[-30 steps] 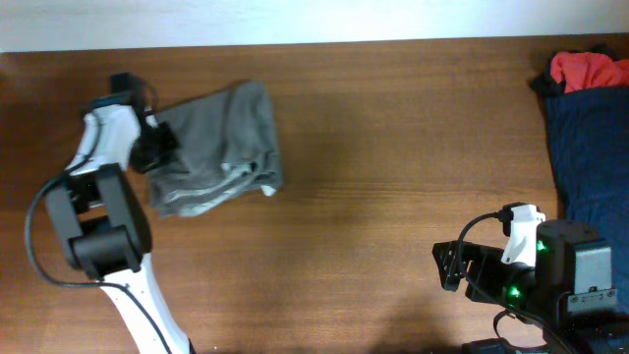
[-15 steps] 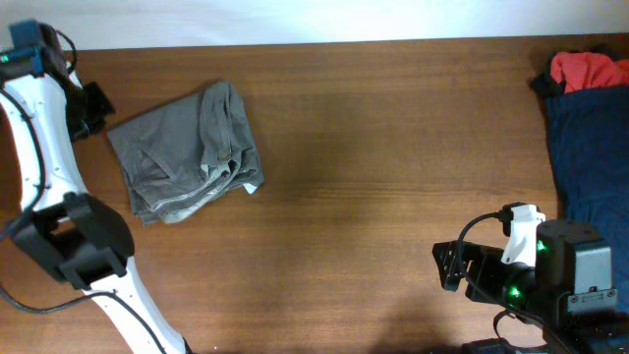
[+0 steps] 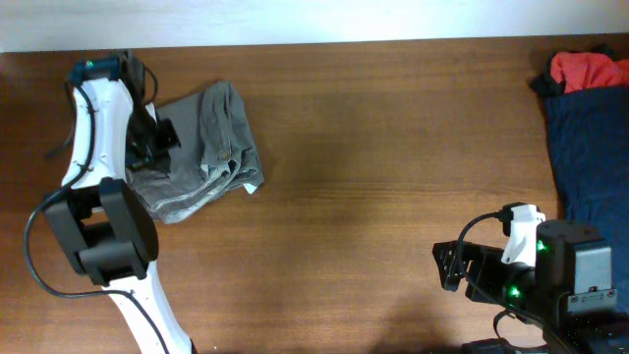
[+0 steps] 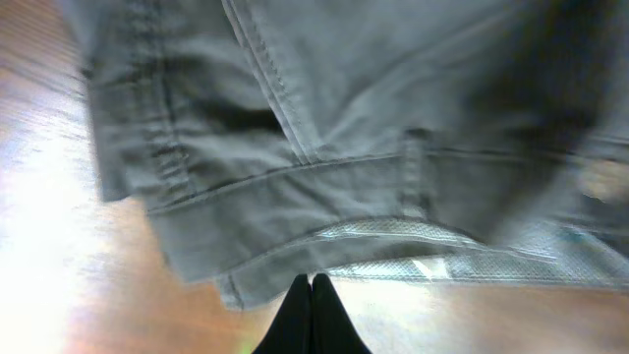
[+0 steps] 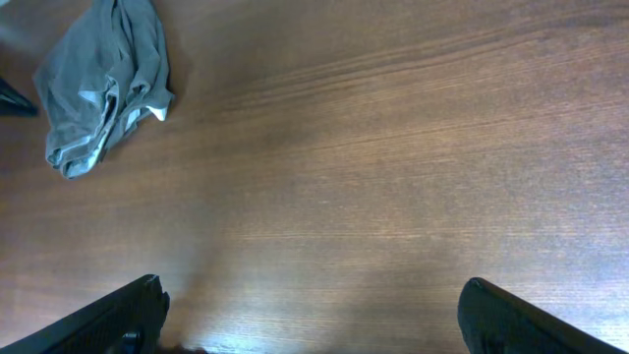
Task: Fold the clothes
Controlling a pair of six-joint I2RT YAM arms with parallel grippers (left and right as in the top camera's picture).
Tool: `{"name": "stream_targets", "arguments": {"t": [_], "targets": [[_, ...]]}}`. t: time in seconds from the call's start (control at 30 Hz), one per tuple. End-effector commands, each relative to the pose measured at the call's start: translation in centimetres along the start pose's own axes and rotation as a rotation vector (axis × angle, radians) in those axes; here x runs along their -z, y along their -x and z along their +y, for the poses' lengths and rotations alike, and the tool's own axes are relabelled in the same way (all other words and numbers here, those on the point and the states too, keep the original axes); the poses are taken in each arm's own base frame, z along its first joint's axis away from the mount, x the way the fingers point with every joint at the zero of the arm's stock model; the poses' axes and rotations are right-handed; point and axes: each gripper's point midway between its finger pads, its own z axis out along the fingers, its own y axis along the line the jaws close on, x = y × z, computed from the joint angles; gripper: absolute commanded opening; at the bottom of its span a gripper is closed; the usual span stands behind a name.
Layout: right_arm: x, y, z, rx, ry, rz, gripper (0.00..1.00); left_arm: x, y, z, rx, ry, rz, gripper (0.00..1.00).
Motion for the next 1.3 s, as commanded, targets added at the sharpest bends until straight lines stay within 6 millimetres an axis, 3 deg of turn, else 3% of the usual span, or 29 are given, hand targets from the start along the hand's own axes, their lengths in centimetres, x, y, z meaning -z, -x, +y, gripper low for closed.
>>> {"name": "stream_targets", "arguments": {"t": [0.0,0.3,0.73,1.07,1.27], "targets": [[-0.1,0.0,-0.1,-0.004,-0.009,0.000,0.99,-3.3,-0.9,0.7,0.034,0.015,0.063,0.01],[-0.1,0.0,-0.1,-0.004,-0.009,0.000,0.99,-8.6,-0.8,0.8,0.057,0.003,0.048,0.01],[-0.1,0.0,-0.1,-0.004,-0.009,0.000,0.99,-10.7,4.4,2.1,0.132,-0.038,-0.140,0.01],[-0.1,0.0,-0.1,-0.004,-0.009,0.000,0.99,-15.0,8.0,6.5,0.209,0.066,-0.214,0.01],[-0.1,0.0,-0.1,-0.004,-0.009,0.000,0.99,-14.5,10.7,9.5,0.290,0.056,-0.307,0.01]]}}
